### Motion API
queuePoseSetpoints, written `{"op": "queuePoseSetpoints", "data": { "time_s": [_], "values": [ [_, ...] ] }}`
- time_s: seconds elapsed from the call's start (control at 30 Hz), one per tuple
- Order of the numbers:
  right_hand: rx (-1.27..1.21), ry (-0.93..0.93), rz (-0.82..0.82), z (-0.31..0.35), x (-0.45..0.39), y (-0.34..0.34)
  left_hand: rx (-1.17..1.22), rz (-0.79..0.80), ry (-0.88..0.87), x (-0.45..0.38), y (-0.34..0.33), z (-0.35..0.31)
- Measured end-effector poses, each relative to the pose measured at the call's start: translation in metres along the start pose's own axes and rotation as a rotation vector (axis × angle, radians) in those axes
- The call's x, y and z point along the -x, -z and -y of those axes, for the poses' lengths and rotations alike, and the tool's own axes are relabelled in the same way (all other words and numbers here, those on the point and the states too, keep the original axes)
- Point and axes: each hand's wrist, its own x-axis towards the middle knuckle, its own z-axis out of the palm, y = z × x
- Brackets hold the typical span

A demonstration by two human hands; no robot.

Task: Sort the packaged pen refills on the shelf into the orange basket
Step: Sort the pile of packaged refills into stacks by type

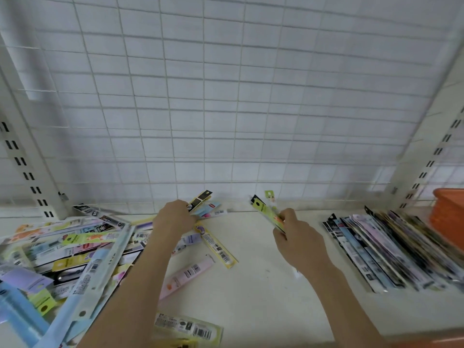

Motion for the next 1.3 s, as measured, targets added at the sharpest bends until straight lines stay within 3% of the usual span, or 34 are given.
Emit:
{"op": "queuePoseSetpoints", "data": {
  "time_s": [0.23, 0.6, 0.7, 1.03, 1.3],
  "values": [
    [-0.027, -0.081, 0.010, 0.000, 0.005, -0.007, -0.089, -0.045, 0.037, 0.002, -0.004, -0.002],
    [-0.101, -0.015, 0.124, 0.034, -0.014, -0.020, 0.193, -0.129, -0.100, 0.031, 0.052, -0.002],
    [-0.116, -0.013, 0.200, 0.053, -0.022, -0.025, 0.379, -0.157, -0.069, 0.047, 0.065, 0.008],
    [-0.266, -0.042, 0.453, 0.085, -0.038, -0.048, 0.574, -0.326, 0.041, 0.084, 0.068, 0.063],
    [-0.190, -0.085, 0.511, 0.093, -0.033, -0.051, 0.499, -0.302, 0.102, 0.086, 0.054, 0.077]
  ]
}}
